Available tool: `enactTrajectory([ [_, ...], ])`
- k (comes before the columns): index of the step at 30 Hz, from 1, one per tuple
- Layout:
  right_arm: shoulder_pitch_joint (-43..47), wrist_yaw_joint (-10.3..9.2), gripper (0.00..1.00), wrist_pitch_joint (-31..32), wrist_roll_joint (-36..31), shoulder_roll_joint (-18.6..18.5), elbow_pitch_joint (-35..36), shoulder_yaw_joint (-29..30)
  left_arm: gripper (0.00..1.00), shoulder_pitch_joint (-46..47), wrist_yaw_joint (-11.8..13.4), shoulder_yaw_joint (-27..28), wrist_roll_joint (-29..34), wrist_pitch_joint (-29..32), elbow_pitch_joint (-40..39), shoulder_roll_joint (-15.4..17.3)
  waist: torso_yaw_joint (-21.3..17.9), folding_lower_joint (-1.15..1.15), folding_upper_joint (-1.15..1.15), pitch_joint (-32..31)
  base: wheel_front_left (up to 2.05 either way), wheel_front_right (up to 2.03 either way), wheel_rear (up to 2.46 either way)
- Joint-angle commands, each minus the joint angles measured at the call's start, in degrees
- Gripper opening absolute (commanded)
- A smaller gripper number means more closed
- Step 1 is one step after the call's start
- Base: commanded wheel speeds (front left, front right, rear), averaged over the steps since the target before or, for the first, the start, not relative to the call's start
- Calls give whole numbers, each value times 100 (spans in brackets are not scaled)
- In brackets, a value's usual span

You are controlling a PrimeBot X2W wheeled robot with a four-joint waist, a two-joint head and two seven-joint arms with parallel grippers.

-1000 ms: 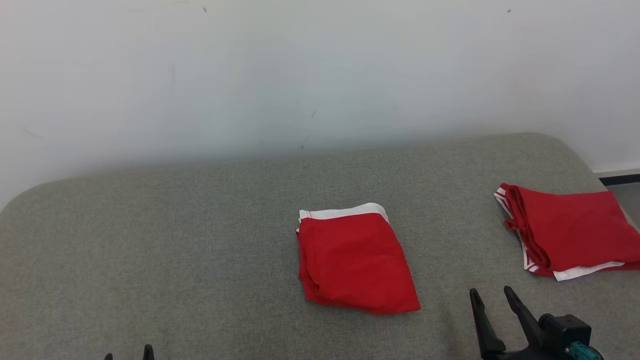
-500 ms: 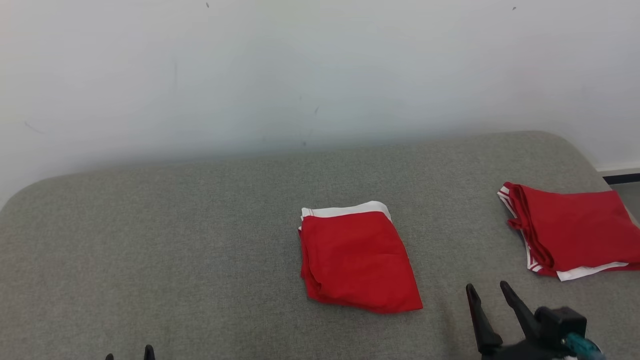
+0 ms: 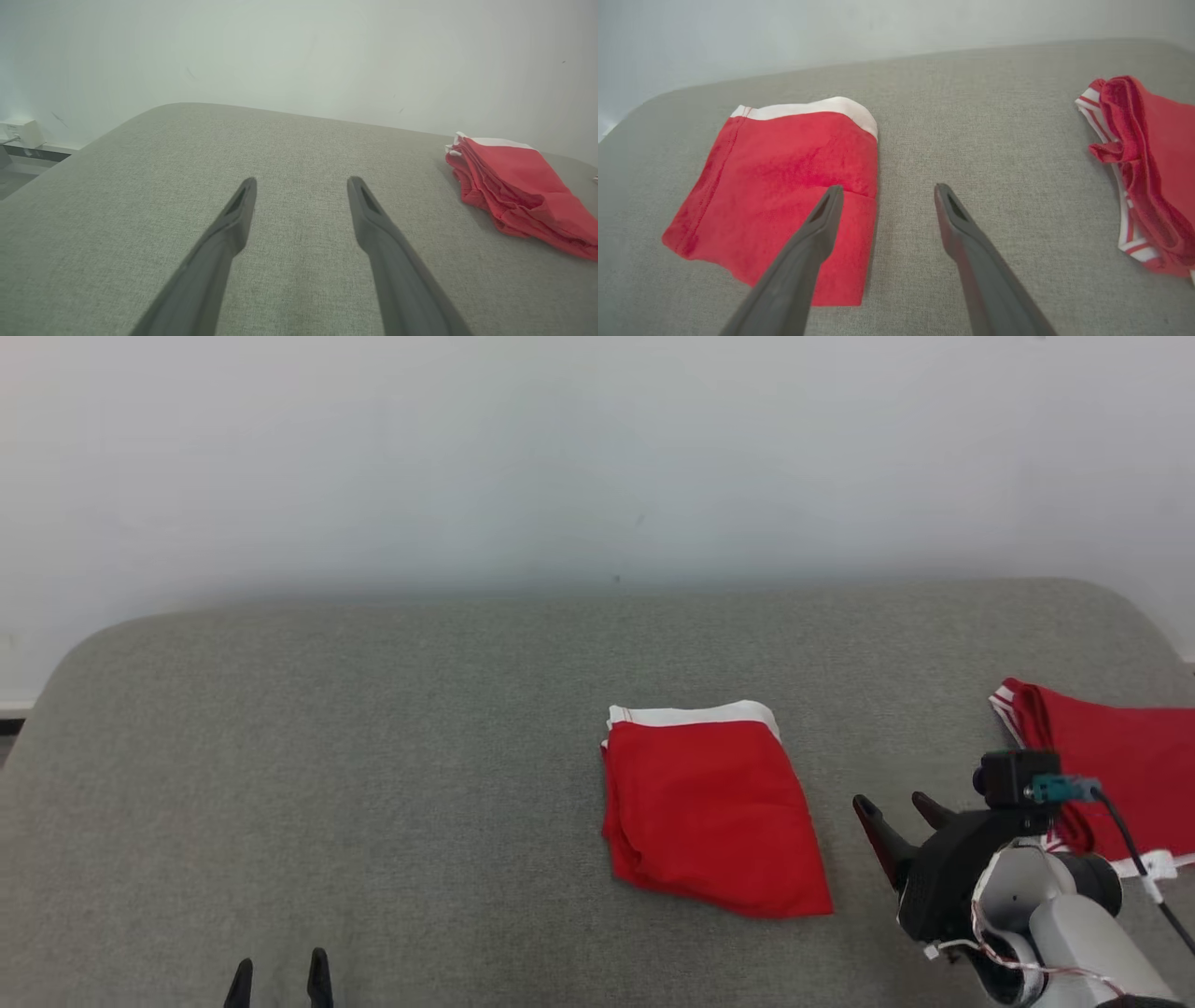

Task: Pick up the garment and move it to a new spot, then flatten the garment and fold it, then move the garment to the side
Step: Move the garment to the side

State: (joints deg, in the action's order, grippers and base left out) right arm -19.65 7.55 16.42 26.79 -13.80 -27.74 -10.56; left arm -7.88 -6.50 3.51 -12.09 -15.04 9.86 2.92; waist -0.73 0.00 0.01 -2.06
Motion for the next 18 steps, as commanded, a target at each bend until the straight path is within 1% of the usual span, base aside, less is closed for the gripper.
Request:
enactTrajectory([
  [1, -128, -17, 100, 330, 63, 5, -113, 141, 100, 61, 1, -51, 78, -16, -47, -6, 272, 0, -1, 157, 0, 0, 0],
  [4, -420, -16, 100, 1008, -91, 55, -325, 434, 100, 103, 5, -144, 80, -16, -112, -5, 477, 0, -1, 321, 0, 0, 0],
  [6, -569, -16, 100, 1323, -296, 113, -433, 624, 100, 150, 26, -190, 64, -16, -160, -5, 597, 0, -1, 436, 0, 0, 0],
  [7, -569, -16, 100, 1323, -296, 113, -433, 624, 100, 150, 26, -190, 64, -16, -160, -5, 597, 0, -1, 436, 0, 0, 0],
  [12, -830, -16, 100, 1819, -713, 306, -537, 1023, 100, 296, 39, -343, 67, -16, -282, -6, 882, 0, -1, 711, 0, 0, 0],
  [18, -851, -16, 100, 2204, -1137, 544, -568, 1440, 100, 467, 51, -508, 30, -16, -356, -6, 1091, 0, -1, 963, 0, 0, 0],
])
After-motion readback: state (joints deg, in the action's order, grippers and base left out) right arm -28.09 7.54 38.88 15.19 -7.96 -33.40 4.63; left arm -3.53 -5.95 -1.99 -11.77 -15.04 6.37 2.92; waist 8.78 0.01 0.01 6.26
